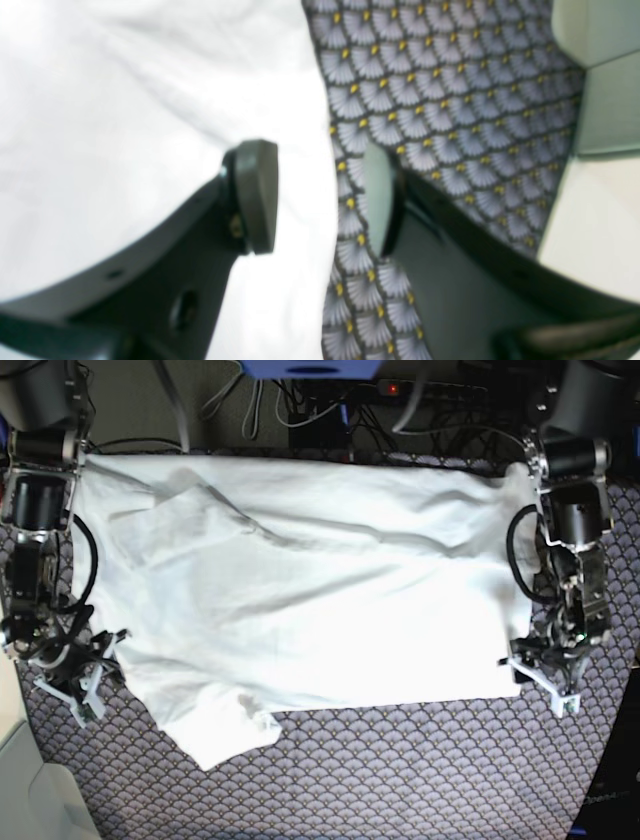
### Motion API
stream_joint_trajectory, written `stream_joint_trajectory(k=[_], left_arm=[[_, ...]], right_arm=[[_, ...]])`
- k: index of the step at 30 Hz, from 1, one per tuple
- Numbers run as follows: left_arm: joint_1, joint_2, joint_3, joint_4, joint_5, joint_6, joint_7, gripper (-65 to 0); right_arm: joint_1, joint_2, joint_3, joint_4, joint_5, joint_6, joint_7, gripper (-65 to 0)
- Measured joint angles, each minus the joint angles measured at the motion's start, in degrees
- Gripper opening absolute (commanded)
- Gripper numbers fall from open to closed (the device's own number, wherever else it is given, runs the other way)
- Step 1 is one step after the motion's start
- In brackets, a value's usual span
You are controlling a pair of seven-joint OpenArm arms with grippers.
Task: Fold the T-shirt properly
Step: 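Move both grippers down to the shirt's hem-side corners, then grasp the hem-side corners with the left and right grippers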
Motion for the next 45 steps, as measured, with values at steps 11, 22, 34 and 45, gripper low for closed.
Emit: stream_joint_trajectory(k=[11, 22, 34, 45], left_arm=[[-7.85, 2.49, 3.21, -17.05, 0.09, -0.22, -11.23, -31.4], [-9.07, 2.23, 3.1, -21.92, 0.07, 0.2, -15.69, -31.4], [-9.9, 1.84, 3.15, -22.29, -0.11, 5.66, -15.69, -31.3], [-9.57, 2.58, 3.21, -28.59, 0.07, 5.33, -24.96, -31.3]], right_arm=[[3.41, -2.01, 0.0, -11.26, -5.05, -0.07, 8.81, -36.3], [4.68, -1.97, -0.11, -12.46, -5.18, -0.09, 8.9, -36.3], [4.5, -1.99, -0.11, -12.46, -5.18, -0.09, 8.9, -36.3], [2.95, -1.73, -0.11, -12.39, -5.2, -0.09, 8.68, -36.3]])
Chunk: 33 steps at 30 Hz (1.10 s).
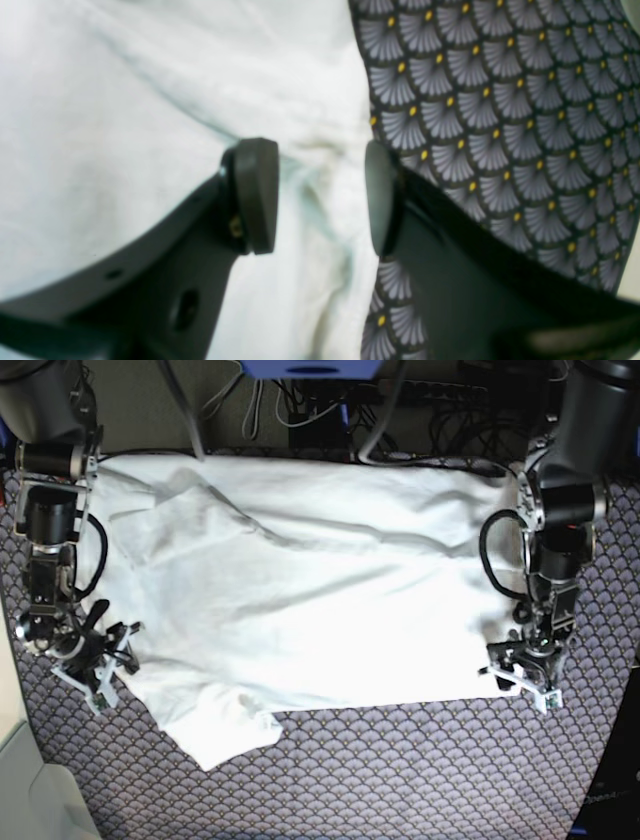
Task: Fold the T-shirt properly
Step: 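Grasp the hem-side corners with the left and right grippers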
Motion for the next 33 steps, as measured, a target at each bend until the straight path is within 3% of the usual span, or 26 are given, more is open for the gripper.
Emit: stream_joint_trajectory(k=[4, 9, 18, 20, 25, 28, 33], left_arm=[[-0.59, 0.2, 0.52, -1.95, 0.02, 0.02, -2.14, -31.2], [-0.59, 0.28, 5.99, -2.05, -0.57, 0.31, -2.75, -31.2], [-0.61, 1.4, 6.75, -1.95, -0.61, 0.66, -3.37, -32.0], [-0.61, 1.31, 6.73, -1.95, -0.61, 0.66, -3.34, -35.6], [-0.61, 1.27, 6.75, -1.84, -0.44, 0.02, -2.97, -53.0], [-0.61, 1.29, 6.75, -1.64, -0.44, 0.04, -2.67, -61.4], [-0.61, 1.33, 6.69, -1.62, -0.46, 0.07, -2.51, -64.3]], right_arm=[[0.02, 0.13, 0.0, 0.04, 0.02, 0.0, 0.22, -36.3], [0.04, 0.46, 0.02, 0.04, 0.02, 0.0, 0.26, -36.3], [0.44, 0.63, 0.07, 0.0, 0.02, 0.0, 3.85, -36.3], [0.46, 0.57, 0.07, -0.02, 0.02, 0.0, 3.87, -36.3], [1.92, -0.59, 0.04, -5.35, 0.09, 0.02, 5.11, -36.3], [4.42, -0.68, -0.04, -11.82, 0.02, 0.04, 8.79, -36.3], [7.65, -0.22, -0.04, -17.59, -0.02, 0.0, 12.28, -36.3]])
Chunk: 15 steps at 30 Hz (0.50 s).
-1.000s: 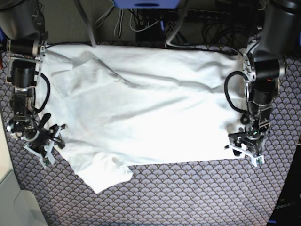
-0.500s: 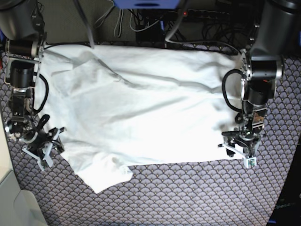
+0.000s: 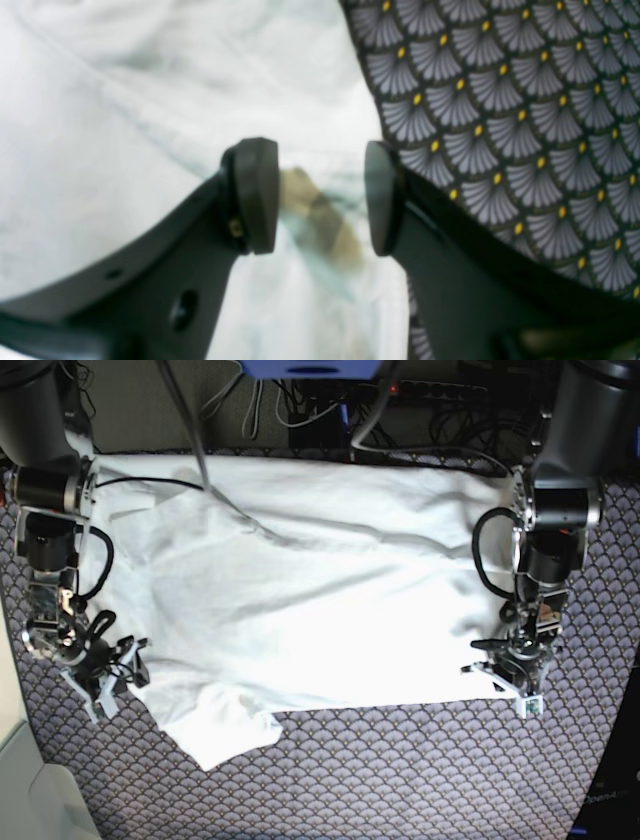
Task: Fold the T-shirt properly
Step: 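Grasp the hem-side corners with the left and right grippers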
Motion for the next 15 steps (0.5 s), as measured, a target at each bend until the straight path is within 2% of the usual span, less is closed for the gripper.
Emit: stream_joint_trajectory(k=[4, 8, 15], left_arm=[[0.02, -0.07, 0.0, 0.0, 0.02, 0.0, 0.0, -64.3], [0.0, -0.07, 0.07, 0.0, 0.02, 0.0, -0.02, -64.3], [0.02, -0.07, 0.07, 0.0, 0.02, 0.0, 0.0, -64.3]], right_arm=[[0.02, -0.02, 0.0, 0.0, 0.02, -0.02, 0.61, -36.2], [0.0, 0.92, -0.07, -0.15, 0.02, -1.77, 2.43, -36.2], [-0.02, 1.84, -0.07, -0.2, 0.02, -1.92, 3.04, -36.2]])
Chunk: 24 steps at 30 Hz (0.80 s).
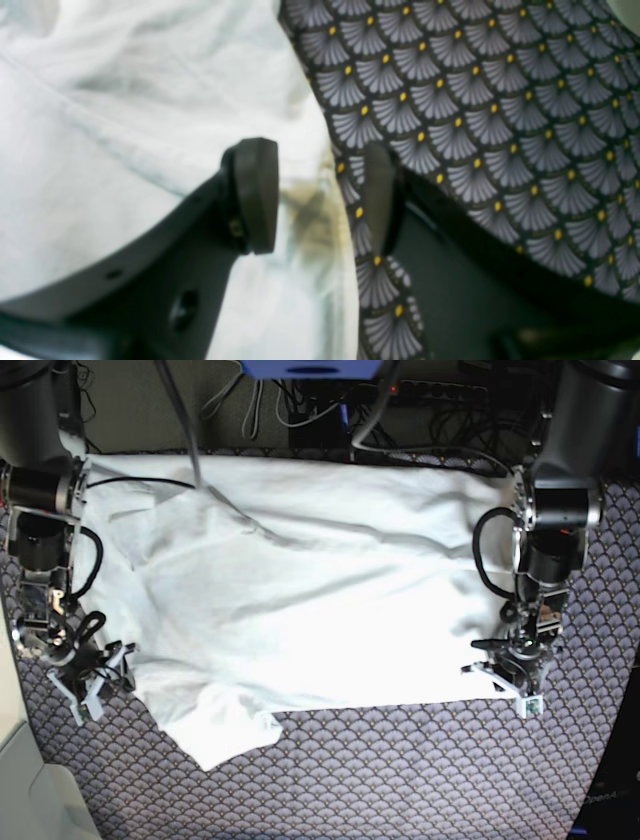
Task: Fold the T-shirt properly
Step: 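Grasp the hem-side corners with the left and right grippers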
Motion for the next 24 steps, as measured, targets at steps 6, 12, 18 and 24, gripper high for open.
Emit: stream_joint_trajectory(k=[6, 12, 18, 24], left_arm=[[-0.02, -0.02, 0.0, 0.0, -0.02, 0.0, 0.02, -64.3], [0.11, -0.59, 0.07, 0.0, -0.02, -0.46, 0.02, -64.3], [-0.04, -0.68, 0.07, 0.07, -0.17, -0.42, 1.42, -64.3], [-0.04, -0.68, 0.07, 0.07, -0.2, -0.44, 1.38, -64.4]], right_arm=[[0.52, -0.04, 0.0, -8.11, 0.02, -0.87, 3.56, -36.2], [0.07, -0.02, 0.0, -8.57, 0.0, -2.16, 4.87, -36.2], [0.0, -0.07, 0.0, -8.59, 0.0, -2.16, 4.85, -36.7], [0.0, -0.33, 0.0, -8.57, 0.0, -2.16, 4.85, -55.0]])
